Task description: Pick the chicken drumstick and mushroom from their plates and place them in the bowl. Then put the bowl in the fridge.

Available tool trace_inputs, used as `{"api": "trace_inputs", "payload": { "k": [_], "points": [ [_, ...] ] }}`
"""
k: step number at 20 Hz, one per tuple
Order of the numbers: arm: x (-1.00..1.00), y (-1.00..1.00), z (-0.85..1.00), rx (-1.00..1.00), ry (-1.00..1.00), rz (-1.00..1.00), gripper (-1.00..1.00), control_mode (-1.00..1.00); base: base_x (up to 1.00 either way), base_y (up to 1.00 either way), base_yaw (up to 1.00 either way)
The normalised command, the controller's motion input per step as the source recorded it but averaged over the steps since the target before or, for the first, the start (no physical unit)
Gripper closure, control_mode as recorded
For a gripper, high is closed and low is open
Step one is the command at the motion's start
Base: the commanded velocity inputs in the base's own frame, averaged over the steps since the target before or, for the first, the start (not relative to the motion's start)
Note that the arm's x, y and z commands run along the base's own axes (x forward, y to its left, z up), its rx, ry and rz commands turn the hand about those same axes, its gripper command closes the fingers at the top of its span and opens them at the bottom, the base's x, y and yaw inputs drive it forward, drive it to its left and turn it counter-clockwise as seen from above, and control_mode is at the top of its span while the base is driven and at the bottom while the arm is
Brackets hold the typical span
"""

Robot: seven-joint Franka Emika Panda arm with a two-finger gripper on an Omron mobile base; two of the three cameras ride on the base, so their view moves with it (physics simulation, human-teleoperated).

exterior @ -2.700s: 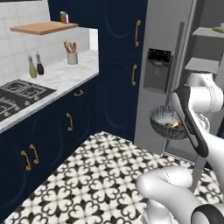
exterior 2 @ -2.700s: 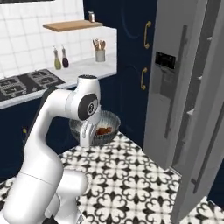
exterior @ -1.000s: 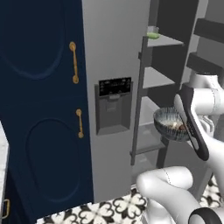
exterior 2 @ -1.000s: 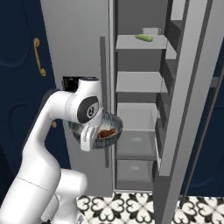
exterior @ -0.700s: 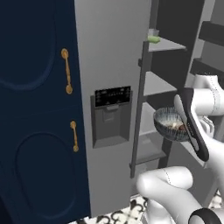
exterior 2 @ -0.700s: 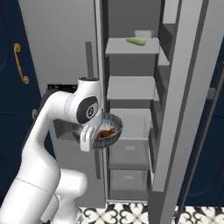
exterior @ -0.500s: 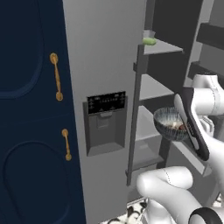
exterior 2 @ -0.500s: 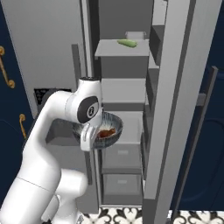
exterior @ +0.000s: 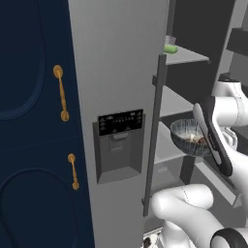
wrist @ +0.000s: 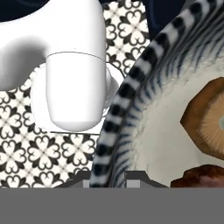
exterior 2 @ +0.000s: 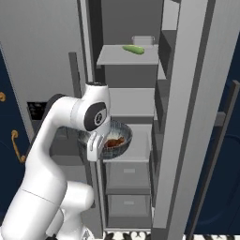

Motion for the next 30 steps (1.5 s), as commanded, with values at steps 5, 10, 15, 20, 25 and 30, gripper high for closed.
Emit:
{"api": "trace_inputs", "payload": {
  "k": [5,10,15,20,25,30],
  "points": [
    [0.00,0.02,-0.07,-0.02,-0.01,0.00,1.00,-1.00,0.01,-0.01,0.00],
    [0.00,0.02,0.19,-0.07,-0.15,0.00,1.00,-1.00,0.00,0.00,0.00],
    [0.06,-0.03,0.34,-0.03,-0.10,0.00,1.00,-1.00,0.00,0.00,0.00],
    [0.70,0.02,0.20,-0.07,-0.03,0.00,1.00,-1.00,0.00,0.00,0.00],
    [0.44,-0.17,0.01,-0.02,-0.07,0.00,1.00,-1.00,0.00,0.00,0.00],
    [0.32,-0.18,-0.32,0.00,-0.08,0.01,1.00,-1.00,0.00,0.00,0.00]
  ]
}}
